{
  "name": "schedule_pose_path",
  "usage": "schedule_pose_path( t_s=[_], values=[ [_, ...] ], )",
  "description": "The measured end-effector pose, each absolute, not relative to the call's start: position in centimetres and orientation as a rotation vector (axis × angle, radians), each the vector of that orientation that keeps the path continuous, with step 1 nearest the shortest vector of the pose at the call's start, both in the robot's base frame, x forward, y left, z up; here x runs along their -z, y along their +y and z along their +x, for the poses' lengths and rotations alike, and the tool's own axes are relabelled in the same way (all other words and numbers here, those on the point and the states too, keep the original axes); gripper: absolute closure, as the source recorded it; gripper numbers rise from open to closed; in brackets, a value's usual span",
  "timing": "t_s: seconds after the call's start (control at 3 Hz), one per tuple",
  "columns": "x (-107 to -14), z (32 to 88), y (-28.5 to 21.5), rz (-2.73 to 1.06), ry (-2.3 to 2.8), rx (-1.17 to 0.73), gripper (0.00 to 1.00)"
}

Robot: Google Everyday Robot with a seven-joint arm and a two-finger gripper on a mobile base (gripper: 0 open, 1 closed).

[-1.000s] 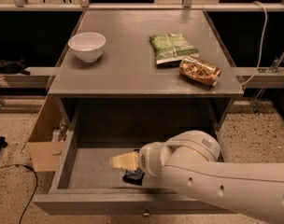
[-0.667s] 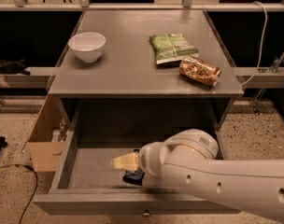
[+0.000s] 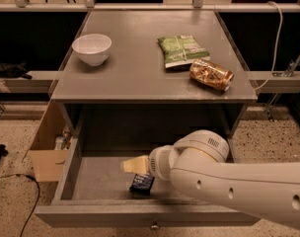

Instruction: Pick rxbar blueberry from top drawer and place on counter

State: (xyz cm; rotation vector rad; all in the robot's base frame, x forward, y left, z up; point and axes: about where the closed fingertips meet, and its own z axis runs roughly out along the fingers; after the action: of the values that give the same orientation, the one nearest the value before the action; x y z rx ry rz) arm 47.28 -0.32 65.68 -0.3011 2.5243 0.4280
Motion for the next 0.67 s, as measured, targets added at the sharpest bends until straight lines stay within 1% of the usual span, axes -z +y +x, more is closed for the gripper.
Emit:
schedule_pose_path(
  t_s=[0.67],
  values=[
    [-65.63, 48.58, -0.66, -0.153, 2.551, -0.390, 0.00]
  ],
)
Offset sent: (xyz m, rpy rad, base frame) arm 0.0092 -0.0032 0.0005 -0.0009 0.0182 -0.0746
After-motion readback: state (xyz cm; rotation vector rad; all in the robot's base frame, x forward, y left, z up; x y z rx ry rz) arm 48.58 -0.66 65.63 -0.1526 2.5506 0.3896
